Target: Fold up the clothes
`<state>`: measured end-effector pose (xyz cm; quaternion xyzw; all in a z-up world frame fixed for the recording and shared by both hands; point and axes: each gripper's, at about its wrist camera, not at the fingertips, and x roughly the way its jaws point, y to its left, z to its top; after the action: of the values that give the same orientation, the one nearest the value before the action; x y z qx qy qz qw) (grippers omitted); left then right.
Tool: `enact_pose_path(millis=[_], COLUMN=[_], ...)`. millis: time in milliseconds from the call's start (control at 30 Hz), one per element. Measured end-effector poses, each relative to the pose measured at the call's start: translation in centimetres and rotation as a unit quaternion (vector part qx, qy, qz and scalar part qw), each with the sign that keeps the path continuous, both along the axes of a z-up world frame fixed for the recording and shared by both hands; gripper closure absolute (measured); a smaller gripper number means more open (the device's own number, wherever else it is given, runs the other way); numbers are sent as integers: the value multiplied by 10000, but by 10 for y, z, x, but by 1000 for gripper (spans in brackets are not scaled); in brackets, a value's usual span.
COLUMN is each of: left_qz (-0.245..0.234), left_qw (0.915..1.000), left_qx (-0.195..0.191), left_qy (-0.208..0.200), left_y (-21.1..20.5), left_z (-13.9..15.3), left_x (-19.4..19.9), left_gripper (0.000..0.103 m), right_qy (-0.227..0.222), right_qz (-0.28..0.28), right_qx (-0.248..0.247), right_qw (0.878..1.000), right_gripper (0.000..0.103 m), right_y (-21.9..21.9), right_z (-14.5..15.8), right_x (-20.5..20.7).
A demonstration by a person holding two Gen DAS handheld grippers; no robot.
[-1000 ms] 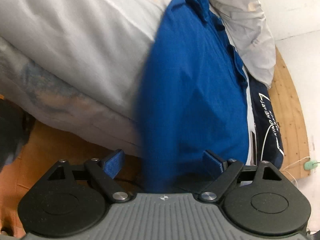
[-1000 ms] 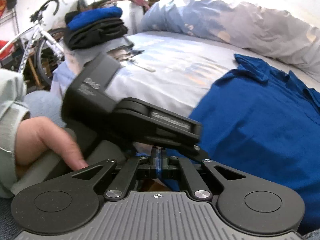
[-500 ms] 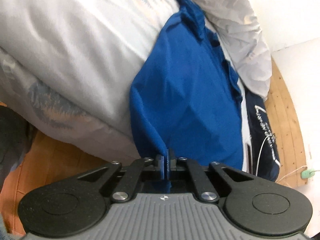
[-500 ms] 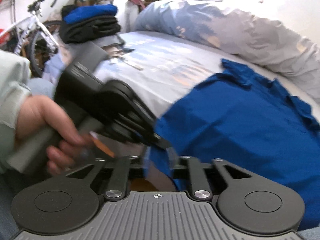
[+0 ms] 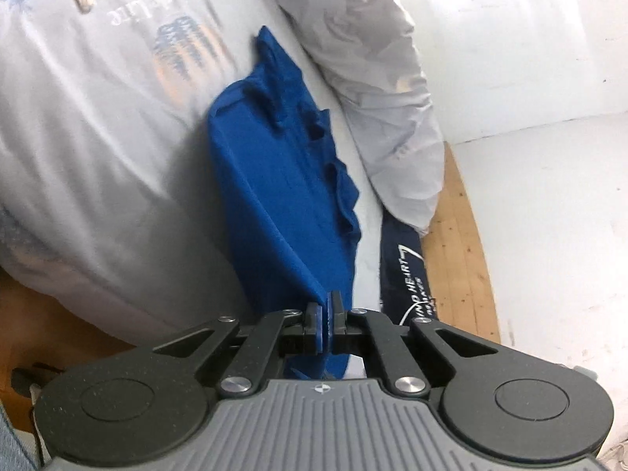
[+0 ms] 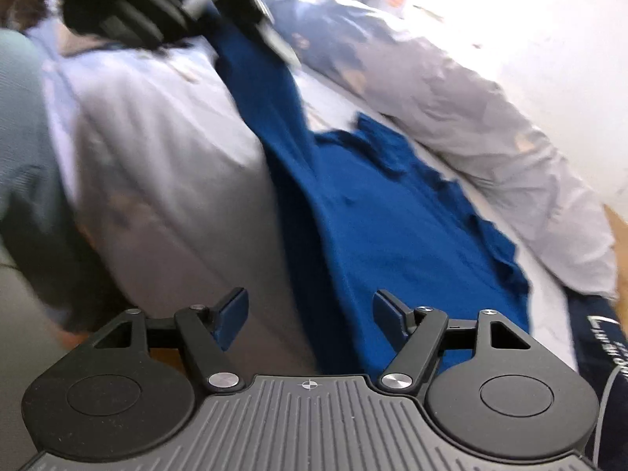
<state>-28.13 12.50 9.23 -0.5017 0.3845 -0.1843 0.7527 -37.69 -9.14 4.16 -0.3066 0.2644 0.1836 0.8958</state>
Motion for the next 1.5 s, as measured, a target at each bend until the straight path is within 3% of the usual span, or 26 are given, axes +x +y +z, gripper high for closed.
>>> enact_pose_path(millis=[300,367,633,767,967,1300,1333,1433,1500], left_qz=[-104,-153,-280,-322,-183,-228,-228,-185,-157], left_qw=[9996,9993,9985,9983,9987,9988,9988,9990,9990], left_qx=[-239,-315,-350,-302,-345,-375,-379,-373,-389], left_qy=[-137,-159,-314,-386,-321,-212,-202,-171,-150], left_y=[-11,-11,-19,-17,-3,-3,-3,1,4], left_z=[22,27,44,50,48,47,46,46,44], left_x=[4,6,22,24,22,23,24,25,25], left_gripper=[97,97,97,97,97,97,97,97,97], right_qy=[-147,-277,-1150,-1339,-1211,-679,-677,-774,-946], right_qz=[-838,-929,-848,-1240,-2366,-3224,-3266,-3242,-3085], right_qx=[-632,-809,-645,-881,-1038,-1405,-1400,-1406,-1467], right_qw=[9944,9920,9876,9793,9584,9337,9323,9322,9351], right_gripper=[30,30,29,29,29,29,32,62,70], right_y=[-62,-66,-45,-55,-115,-190,-193,-195,-190], right_z=[-31,-43,-75,-90,-96,-124,-124,-118,-109], right_x=[28,27,13,25,60,69,68,65,62])
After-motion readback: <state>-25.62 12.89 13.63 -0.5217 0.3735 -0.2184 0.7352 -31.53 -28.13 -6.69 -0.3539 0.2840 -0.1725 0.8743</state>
